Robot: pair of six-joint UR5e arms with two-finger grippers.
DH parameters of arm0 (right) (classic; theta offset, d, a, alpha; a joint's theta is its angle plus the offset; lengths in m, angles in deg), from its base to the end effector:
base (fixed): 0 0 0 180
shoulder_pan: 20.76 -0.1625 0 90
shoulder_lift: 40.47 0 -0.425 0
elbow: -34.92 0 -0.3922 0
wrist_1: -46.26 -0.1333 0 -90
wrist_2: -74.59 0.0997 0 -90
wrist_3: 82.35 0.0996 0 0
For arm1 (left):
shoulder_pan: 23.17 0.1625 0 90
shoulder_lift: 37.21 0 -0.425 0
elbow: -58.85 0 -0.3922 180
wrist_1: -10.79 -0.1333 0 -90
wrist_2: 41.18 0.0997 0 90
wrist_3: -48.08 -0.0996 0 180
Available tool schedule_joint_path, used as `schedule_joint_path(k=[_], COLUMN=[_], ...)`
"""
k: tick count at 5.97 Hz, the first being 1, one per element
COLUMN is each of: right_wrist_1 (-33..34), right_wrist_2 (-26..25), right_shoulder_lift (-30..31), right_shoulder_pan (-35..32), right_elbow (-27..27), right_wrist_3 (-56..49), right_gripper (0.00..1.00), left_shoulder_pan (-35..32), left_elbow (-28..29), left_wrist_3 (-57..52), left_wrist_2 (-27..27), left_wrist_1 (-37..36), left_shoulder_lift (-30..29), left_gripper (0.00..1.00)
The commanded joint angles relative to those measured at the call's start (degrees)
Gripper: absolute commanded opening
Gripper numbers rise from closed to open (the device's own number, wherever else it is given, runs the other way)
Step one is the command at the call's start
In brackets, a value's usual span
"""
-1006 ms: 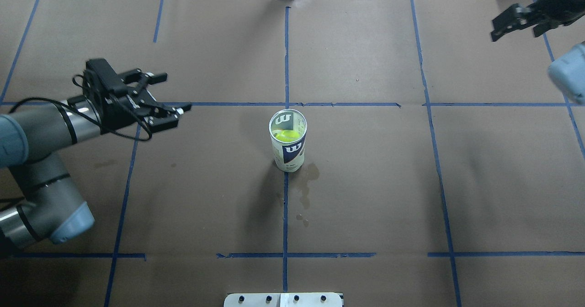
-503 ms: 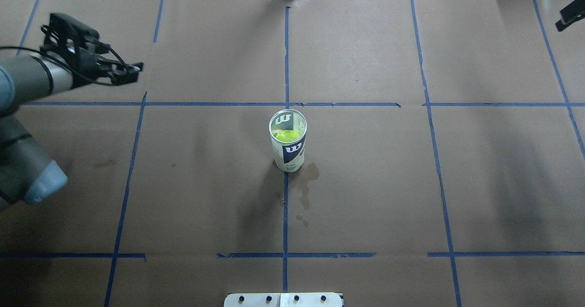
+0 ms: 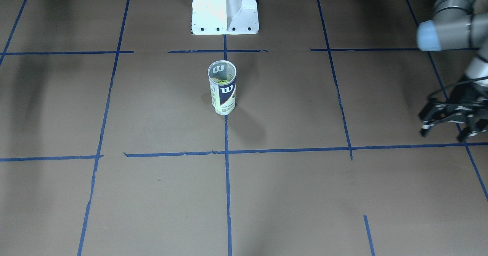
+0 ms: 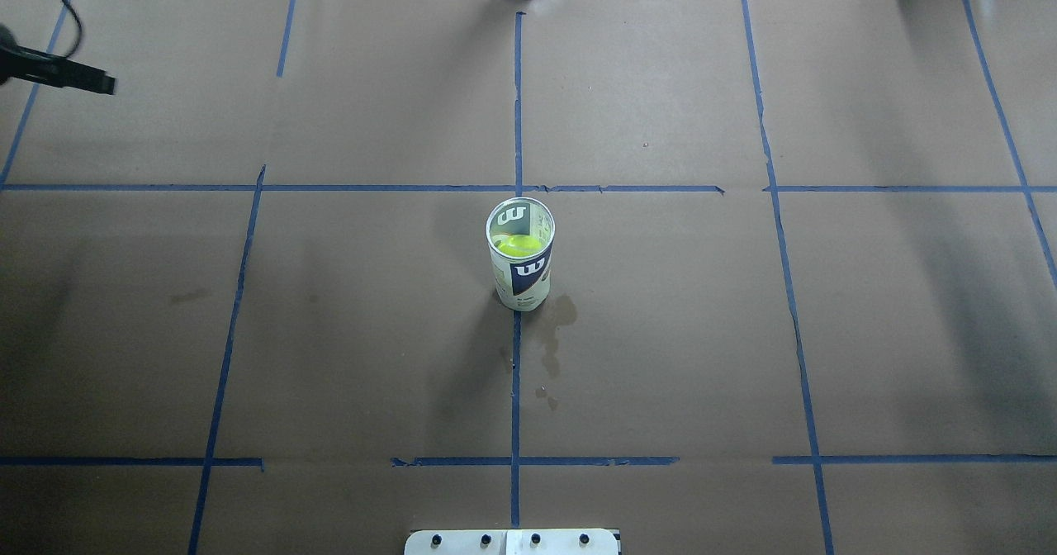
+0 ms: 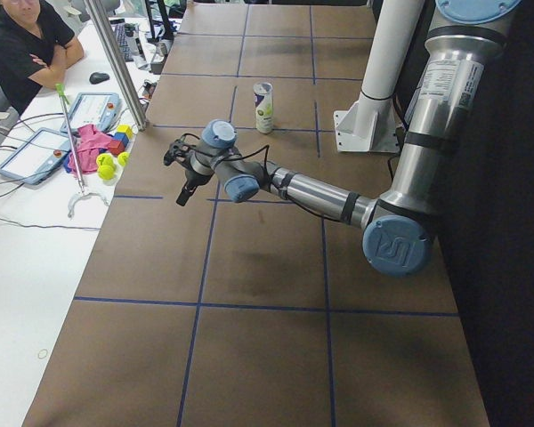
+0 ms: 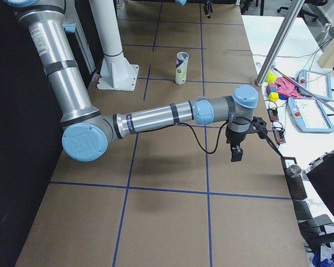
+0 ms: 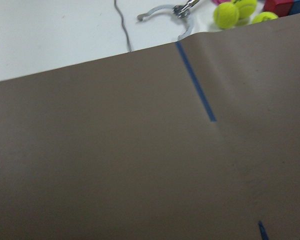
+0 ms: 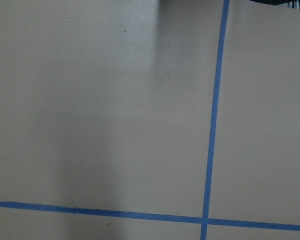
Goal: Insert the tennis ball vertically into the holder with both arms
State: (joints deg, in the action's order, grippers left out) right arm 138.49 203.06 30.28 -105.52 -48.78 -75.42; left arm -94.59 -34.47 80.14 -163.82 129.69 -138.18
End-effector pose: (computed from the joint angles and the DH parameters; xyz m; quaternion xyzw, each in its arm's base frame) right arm 0.0131 -0.6387 0.5339 0.0529 -0.3355 -0.0169 0.9404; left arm 0.1129 -0.5856 0.4758 0.2075 0.3872 -0.0020 0.8983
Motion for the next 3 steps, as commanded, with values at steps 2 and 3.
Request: schedule_joint_path(k=[2, 3], right_wrist_1=[-0.12, -0.12], right_wrist_2=[0.11, 0.72], right_shoulder_lift=[-0.09, 0.26], right_shoulder_pan=[-0.58, -0.58], right_elbow=[4.07, 4.16], right_wrist_3=[-0.17, -0.17], right_gripper=[1.00, 1.00], left_shoulder_pan=[-12.49, -12.78], left_elbow=[-2.98, -5.88], left_wrist_3=[-18.85, -18.97], left_wrist_2=[-13.94, -13.86], left_wrist_1=[-26.47, -34.01], left_shoulder_lift=[0.42, 0.60], left_gripper=[1.00, 1.00])
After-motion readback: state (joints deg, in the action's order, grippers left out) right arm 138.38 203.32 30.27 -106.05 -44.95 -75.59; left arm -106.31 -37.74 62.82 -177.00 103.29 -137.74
